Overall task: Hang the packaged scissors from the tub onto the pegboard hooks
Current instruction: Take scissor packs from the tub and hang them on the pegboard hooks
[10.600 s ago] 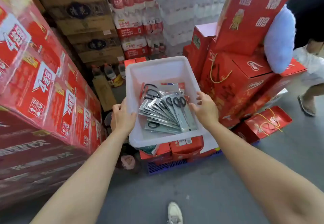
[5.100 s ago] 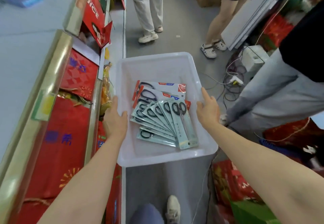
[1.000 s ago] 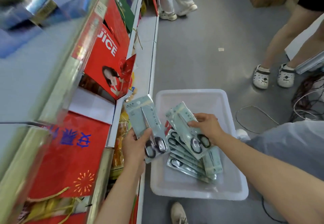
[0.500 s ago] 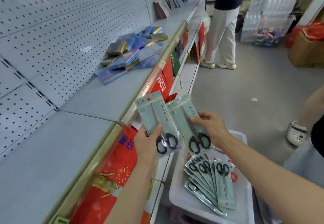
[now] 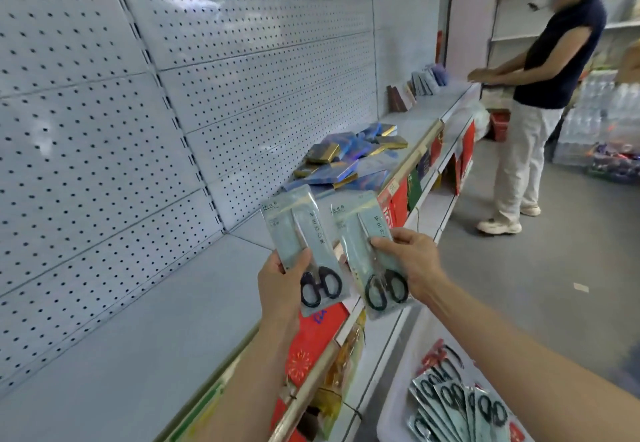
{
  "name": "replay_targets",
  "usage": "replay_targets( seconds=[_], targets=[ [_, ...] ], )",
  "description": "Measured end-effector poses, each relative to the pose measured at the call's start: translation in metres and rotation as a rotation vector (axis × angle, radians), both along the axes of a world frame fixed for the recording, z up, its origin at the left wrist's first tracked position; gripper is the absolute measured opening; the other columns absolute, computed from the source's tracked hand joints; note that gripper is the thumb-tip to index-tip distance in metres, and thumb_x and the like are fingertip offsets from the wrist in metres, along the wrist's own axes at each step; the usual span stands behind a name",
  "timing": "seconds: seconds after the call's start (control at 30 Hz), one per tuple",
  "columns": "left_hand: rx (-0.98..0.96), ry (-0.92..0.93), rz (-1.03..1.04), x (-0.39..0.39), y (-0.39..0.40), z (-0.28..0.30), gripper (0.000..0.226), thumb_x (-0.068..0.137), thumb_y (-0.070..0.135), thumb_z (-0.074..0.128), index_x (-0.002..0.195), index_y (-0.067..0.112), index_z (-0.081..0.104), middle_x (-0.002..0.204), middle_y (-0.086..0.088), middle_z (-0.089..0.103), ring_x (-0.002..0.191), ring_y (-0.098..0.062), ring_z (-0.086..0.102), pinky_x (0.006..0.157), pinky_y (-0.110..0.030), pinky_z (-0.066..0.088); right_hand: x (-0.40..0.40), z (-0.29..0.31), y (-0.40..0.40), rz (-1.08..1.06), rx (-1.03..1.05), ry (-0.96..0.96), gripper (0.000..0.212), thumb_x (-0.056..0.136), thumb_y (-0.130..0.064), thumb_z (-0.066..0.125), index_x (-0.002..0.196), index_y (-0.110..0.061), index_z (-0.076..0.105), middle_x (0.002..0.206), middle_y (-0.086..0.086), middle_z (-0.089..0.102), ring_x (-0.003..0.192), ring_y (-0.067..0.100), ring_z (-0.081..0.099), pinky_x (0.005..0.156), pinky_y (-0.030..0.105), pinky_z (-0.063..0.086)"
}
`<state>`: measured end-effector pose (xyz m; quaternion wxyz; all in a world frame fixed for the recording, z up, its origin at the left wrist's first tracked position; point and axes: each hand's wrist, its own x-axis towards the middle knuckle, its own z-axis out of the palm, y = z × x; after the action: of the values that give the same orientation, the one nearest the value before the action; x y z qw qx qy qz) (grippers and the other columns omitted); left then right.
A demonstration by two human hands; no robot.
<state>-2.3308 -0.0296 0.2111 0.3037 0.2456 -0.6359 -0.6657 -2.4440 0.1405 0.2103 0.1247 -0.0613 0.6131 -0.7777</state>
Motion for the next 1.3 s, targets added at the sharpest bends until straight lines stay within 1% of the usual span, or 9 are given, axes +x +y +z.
replay_targets(
  seconds=[0.13, 0.23, 0.6, 0.73, 0.87, 1.0, 1.1, 1.2, 1.3],
  targets=[
    [-0.039, 0.053, 0.044, 0.021, -0.033, 0.028, 0.006, 0.087, 0.015, 0.072, 0.092, 0.012, 0.071, 0.081, -0.008, 0.072, 0.069, -0.015, 0.064, 0.064, -0.027, 0.055, 0.014, 0.029, -0.042, 0.06, -0.04, 0.021, 0.021, 0.072, -0.009, 0.084, 0.089, -0.002, 0.073, 0.087, 0.016, 0.076, 0.072, 0.03, 0.073, 0.068, 0.041, 0.062],
    [-0.054, 0.088, 0.078, 0.035, -0.055, 0.045, 0.007, 0.087, 0.014, 0.072, 0.093, 0.01, 0.069, 0.079, -0.005, 0.07, 0.066, -0.011, 0.062, 0.058, -0.018, 0.053, 0.024, 0.045, -0.069, 0.09, -0.052, 0.033, 0.022, 0.071, -0.011, 0.085, 0.086, -0.001, 0.073, 0.083, 0.016, 0.076, 0.071, 0.033, 0.071, 0.07, 0.047, 0.061],
    [-0.079, 0.148, 0.142, 0.065, -0.1, 0.08, 0.015, 0.086, 0.019, 0.073, 0.101, 0.015, 0.07, 0.093, -0.007, 0.075, 0.083, -0.021, 0.07, 0.075, -0.034, 0.058, 0.044, 0.079, -0.132, 0.148, -0.137, 0.137, 0.013, 0.072, -0.015, 0.084, 0.075, -0.009, 0.074, 0.073, 0.011, 0.072, 0.065, 0.024, 0.063, 0.068, 0.038, 0.055],
    [-0.1, 0.183, 0.189, 0.065, -0.104, 0.097, 0.014, 0.087, 0.017, 0.072, 0.101, 0.014, 0.07, 0.09, -0.004, 0.076, 0.081, -0.018, 0.071, 0.069, -0.03, 0.058, 0.034, 0.097, -0.143, 0.191, -0.138, 0.131, 0.04, 0.062, -0.028, 0.09, 0.085, -0.001, 0.071, 0.083, 0.019, 0.069, 0.073, 0.027, 0.061, 0.076, 0.046, 0.055],
    [-0.138, 0.195, 0.266, 0.056, -0.103, 0.109, 0.012, 0.087, 0.016, 0.072, 0.098, 0.015, 0.07, 0.089, -0.006, 0.076, 0.08, -0.02, 0.071, 0.07, -0.033, 0.06, 0.012, 0.109, -0.152, 0.266, -0.176, 0.141, 0.068, 0.048, -0.041, 0.093, 0.101, -0.004, 0.069, 0.095, 0.012, 0.072, 0.079, 0.028, 0.067, 0.077, 0.043, 0.059],
    [-0.13, 0.211, 0.383, 0.056, -0.091, 0.113, 0.012, 0.087, 0.016, 0.072, 0.1, 0.017, 0.07, 0.087, -0.001, 0.075, 0.076, -0.014, 0.071, 0.063, -0.023, 0.056, 0.006, 0.12, -0.159, 0.394, -0.181, 0.201, 0.023, 0.07, -0.02, 0.086, 0.073, -0.009, 0.066, 0.071, 0.01, 0.066, 0.065, 0.026, 0.059, 0.065, 0.037, 0.051],
    [-0.118, 0.198, 0.475, 0.064, -0.084, 0.111, 0.016, 0.087, 0.018, 0.072, 0.103, 0.017, 0.07, 0.091, -0.003, 0.076, 0.083, -0.018, 0.073, 0.069, -0.029, 0.06, 0.004, 0.121, -0.17, 0.482, -0.194, 0.223, 0.02, 0.072, -0.015, 0.084, 0.062, -0.016, 0.067, 0.065, 0.007, 0.065, 0.064, 0.025, 0.057, 0.065, 0.036, 0.05],
    [-0.127, 0.2, 0.577, 0.083, -0.078, 0.111, 0.017, 0.087, 0.016, 0.072, 0.104, 0.014, 0.07, 0.091, -0.004, 0.076, 0.078, -0.013, 0.072, 0.063, -0.022, 0.057, 0.013, 0.119, -0.182, 0.582, -0.187, 0.244, 0.031, 0.072, -0.017, 0.084, 0.047, -0.022, 0.066, 0.053, -0.005, 0.061, 0.055, 0.019, 0.054, 0.059, 0.032, 0.046],
    [-0.119, 0.212, 0.676, 0.108, -0.074, 0.114, 0.014, 0.087, 0.016, 0.072, 0.1, 0.015, 0.07, 0.089, -0.004, 0.075, 0.075, -0.013, 0.07, 0.061, -0.021, 0.054, 0.03, 0.116, -0.194, 0.672, -0.183, 0.221, 0.023, 0.068, -0.022, 0.087, 0.054, -0.02, 0.068, 0.06, 0.001, 0.064, 0.061, 0.021, 0.056, 0.067, 0.037, 0.049]
  ],
)
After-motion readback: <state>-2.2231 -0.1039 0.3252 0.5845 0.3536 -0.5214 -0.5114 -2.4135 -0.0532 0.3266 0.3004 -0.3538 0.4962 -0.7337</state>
